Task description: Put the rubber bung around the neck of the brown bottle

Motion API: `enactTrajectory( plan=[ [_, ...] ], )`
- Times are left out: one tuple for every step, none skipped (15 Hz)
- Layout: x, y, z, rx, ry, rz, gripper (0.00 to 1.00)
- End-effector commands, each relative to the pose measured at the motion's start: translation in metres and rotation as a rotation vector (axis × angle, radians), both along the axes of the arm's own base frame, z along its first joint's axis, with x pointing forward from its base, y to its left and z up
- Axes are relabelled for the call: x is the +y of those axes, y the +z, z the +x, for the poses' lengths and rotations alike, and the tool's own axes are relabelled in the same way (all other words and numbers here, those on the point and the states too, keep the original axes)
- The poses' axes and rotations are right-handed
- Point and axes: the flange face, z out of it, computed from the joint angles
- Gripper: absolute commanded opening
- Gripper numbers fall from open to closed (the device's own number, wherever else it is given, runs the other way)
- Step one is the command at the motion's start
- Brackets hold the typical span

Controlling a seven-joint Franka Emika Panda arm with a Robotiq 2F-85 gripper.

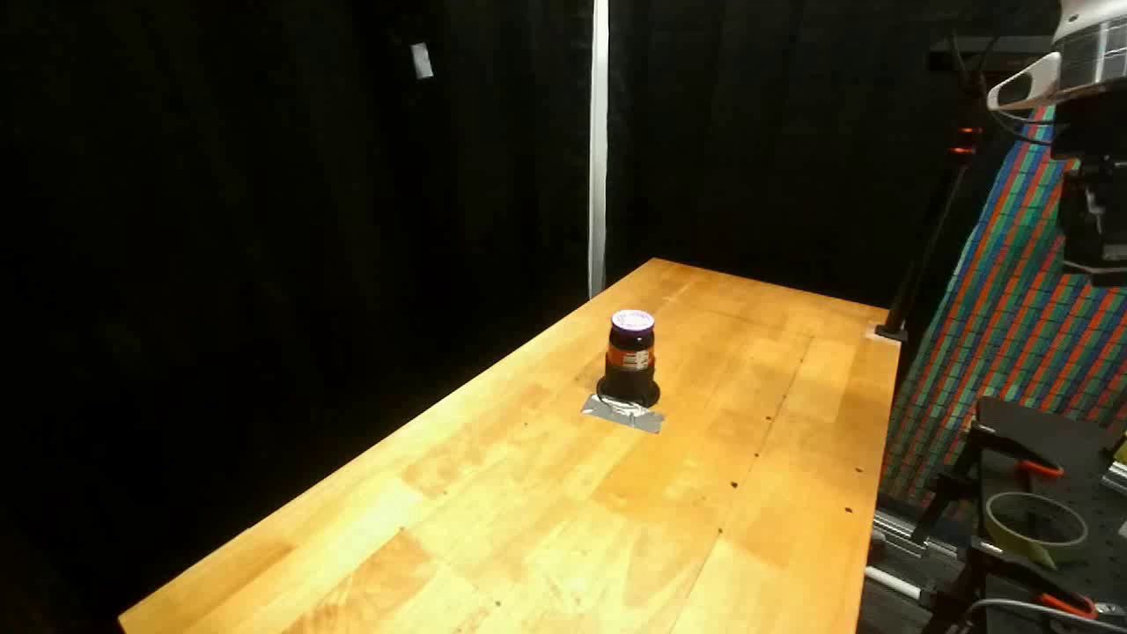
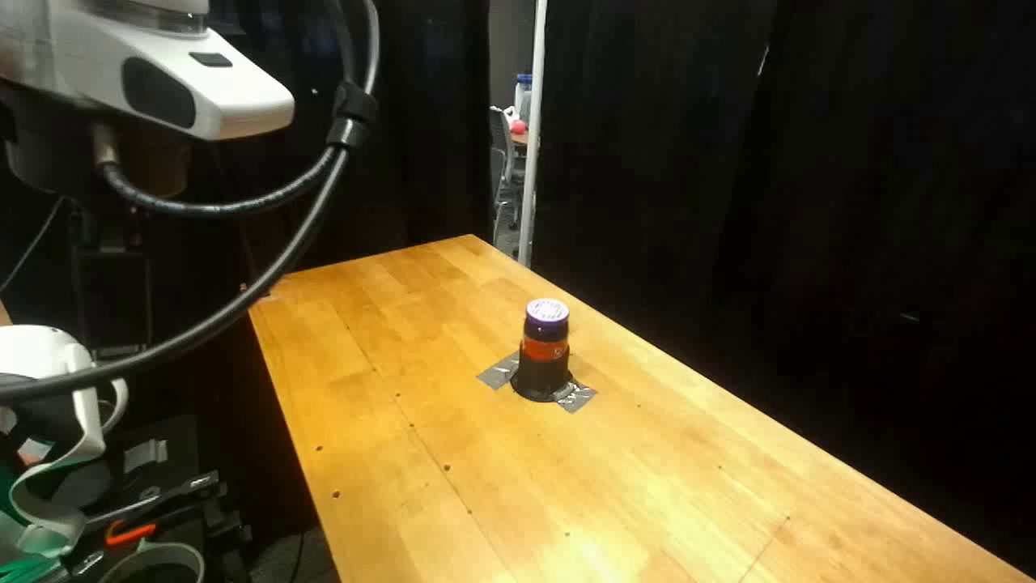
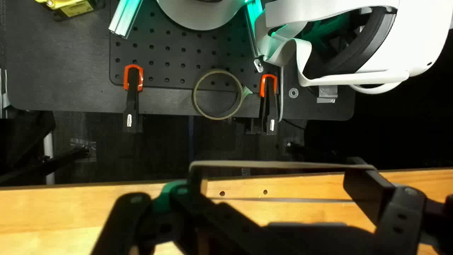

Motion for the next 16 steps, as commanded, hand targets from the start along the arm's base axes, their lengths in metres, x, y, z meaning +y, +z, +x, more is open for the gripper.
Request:
enactTrajectory(
  plan=[
    [0.000,0.001,0.000,0.000,0.000,0.000,1.00],
    [0.000,0.001,0.000,-0.001,0.000,0.000,1.00],
    [0.000,0.001,0.000,-0.001,0.000,0.000,1.00],
    [0.000,0.001,0.000,-0.001,0.000,0.000,1.00],
    [0.000,0.001,0.000,-0.001,0.000,0.000,1.00],
    [0.000,0.001,0.000,-0.001,0.000,0.000,1.00],
    [0.006,0.005,0.006,-0.031,0.019,0.005,1.00],
    [0.014,0.009,0.018,-0.041,0.020,-0.012,1.00],
    [0.027,0.017,0.042,-0.079,0.003,-0.038,1.00],
    [0.040,0.021,0.062,-0.101,0.015,-0.064,1.00],
    [0.049,0.023,0.076,-0.134,0.028,-0.092,1.00],
    [0.059,0.027,0.091,-0.173,0.027,-0.128,1.00],
    [0.071,0.030,0.107,-0.206,0.021,-0.154,1.00],
    [0.083,0.031,0.125,-0.226,0.023,-0.185,1.00],
    [0.094,0.031,0.142,-0.251,0.016,-0.210,1.00],
    [0.104,0.030,0.159,-0.267,0.012,-0.229,1.00]
  ],
)
